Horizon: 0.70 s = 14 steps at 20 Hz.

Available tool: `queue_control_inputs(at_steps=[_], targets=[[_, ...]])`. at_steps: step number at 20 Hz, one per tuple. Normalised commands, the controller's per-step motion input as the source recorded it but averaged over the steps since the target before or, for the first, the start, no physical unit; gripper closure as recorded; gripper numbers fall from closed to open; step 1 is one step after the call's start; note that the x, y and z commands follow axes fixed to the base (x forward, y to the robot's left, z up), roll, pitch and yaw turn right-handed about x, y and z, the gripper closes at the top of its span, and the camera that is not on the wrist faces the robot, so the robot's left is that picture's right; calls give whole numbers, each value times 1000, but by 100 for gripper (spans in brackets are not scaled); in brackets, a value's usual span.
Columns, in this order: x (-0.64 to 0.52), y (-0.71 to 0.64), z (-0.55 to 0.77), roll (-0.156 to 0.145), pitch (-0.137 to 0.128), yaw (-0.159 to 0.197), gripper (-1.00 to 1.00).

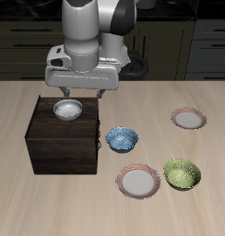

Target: Place the white bowl onto the plate that is on the left side of the table

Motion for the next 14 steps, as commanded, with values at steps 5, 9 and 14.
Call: queue_control_inputs(at_steps=[5,9,14], targets=[[10,58,-166,3,3,6,-100],[45,8,-137,1,9,-12,-100],[13,45,-147,20,9,-19,-100]])
